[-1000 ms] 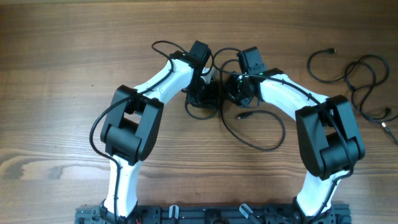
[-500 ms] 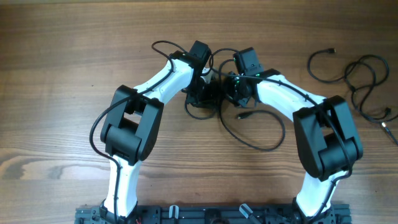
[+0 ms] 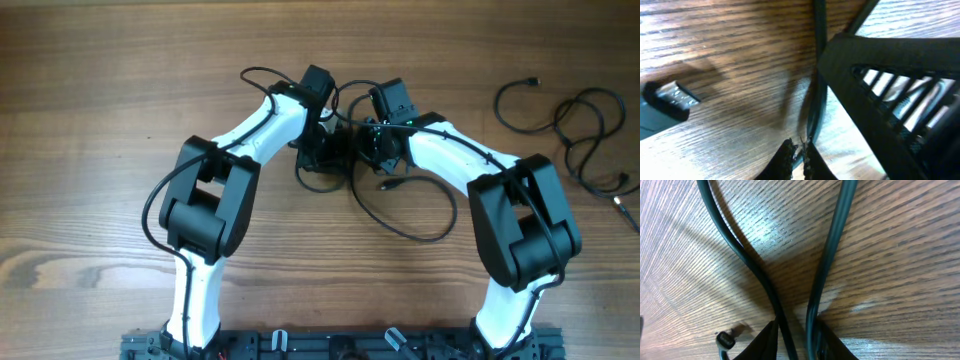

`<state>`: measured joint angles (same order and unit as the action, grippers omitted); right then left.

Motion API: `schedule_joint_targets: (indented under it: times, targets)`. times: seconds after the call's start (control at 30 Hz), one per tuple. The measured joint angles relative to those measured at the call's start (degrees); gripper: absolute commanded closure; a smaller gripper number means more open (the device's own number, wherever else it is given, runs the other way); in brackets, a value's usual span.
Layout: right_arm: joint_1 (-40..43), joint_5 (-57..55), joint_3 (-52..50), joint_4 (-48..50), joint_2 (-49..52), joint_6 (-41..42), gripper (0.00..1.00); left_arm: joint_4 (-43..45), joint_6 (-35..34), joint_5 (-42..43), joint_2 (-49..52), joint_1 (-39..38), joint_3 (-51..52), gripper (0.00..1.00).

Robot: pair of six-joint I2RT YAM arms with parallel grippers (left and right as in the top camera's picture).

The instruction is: Untangle cables

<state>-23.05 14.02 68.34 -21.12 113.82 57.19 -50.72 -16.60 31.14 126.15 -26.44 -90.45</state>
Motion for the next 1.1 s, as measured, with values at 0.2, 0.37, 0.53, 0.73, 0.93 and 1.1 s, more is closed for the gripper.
schedule_joint_targets:
  times: [0.2, 0.37, 0.53, 0.73, 0.93, 1.1]
  targets:
    - [-0.92, 0.04, 0.0, 0.09, 0.0, -0.02, 0.71, -1.4, 0.02, 7.74, 0.0, 3.93, -0.02, 0.91]
    - [-0.92, 0.5, 0.0, 0.46, 0.0, -0.76, 0.66, -2.29, 0.02, 11.65, 0.0, 9.66, -0.02, 0.95]
    - [-0.92, 1.22, 0.0, 0.9, 0.0, -1.64, 0.52, -2.99, 0.07, 12.9, 0.0, 12.46, -0.02, 0.96]
    - [-1.03, 2.01, 0.26, 0.98, 0.0, -2.91, 0.48, -3.08, 0.13, 13.18, 0.0, 13.33, -0.02, 0.95]
    - [-2.16, 1.53, 1.42, -1.97, 0.0, -5.31, 0.46, -2.69, 0.39, 13.33, 0.0, 13.4, -0.02, 0.96]
    - [-3.39, -1.11, 6.08, -14.78, 0.98, -8.11, 0.43, -2.64, 0.44, 13.35, 0.0, 14.12, 0.0, 0.96]
